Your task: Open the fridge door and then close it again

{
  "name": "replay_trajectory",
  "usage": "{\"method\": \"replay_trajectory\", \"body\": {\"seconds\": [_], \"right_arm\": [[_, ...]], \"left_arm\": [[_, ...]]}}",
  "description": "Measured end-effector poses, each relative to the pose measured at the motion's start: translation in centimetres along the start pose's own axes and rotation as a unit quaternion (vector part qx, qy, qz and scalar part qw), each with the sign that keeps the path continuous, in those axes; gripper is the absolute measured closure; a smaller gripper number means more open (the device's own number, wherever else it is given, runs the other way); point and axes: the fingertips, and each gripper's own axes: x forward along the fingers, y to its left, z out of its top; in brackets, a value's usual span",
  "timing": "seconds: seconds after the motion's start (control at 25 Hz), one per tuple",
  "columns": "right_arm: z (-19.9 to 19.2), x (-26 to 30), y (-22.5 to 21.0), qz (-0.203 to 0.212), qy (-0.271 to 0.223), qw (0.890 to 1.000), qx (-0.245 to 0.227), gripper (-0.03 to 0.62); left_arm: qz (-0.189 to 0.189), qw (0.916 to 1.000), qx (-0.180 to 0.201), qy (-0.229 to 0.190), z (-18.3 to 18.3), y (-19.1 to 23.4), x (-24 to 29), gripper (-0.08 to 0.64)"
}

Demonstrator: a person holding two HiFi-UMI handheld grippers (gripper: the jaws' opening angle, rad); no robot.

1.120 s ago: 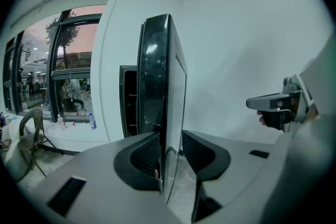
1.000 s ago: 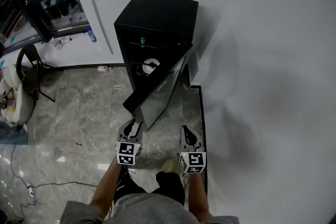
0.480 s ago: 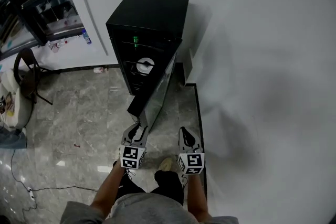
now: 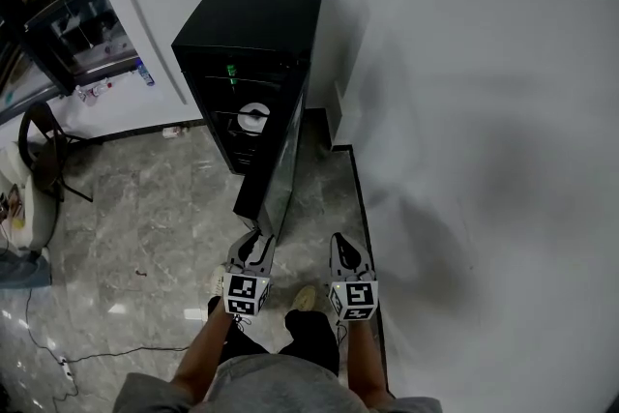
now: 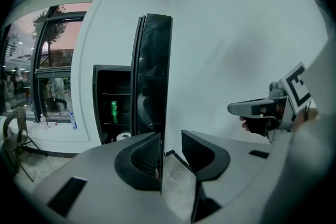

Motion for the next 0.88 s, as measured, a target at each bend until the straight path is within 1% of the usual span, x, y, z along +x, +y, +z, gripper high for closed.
{"method": "replay_trajectory", "body": {"seconds": [0.28,0.6,0.76,0.88], "right_arm": [[-0.1,-0.2,-0.9,-0.005,-0.001,1.0,0.003,0.568],[0.6,0.5,-0.3,0.004,-0.008,1.0,-0.002,0.568],[1.3,0.5,0.5,0.012,-0.014,1.0,-0.004,0.568],[2.3,0.2,1.4,0.017,-0.021,1.0,-0.007,0.568]], "left_arm": [[0.002,1.0,0.005,0.001,-0.1,-0.7,0.2,0.437],[-0.005,1.0,-0.006,-0.003,0.2,-0.4,-0.4,0.439],[0.007,0.9998,0.005,-0.02,1.2,0.3,-1.6,0.457],[0.011,0.9993,0.002,-0.037,2.8,0.9,-2.8,0.469]]}}
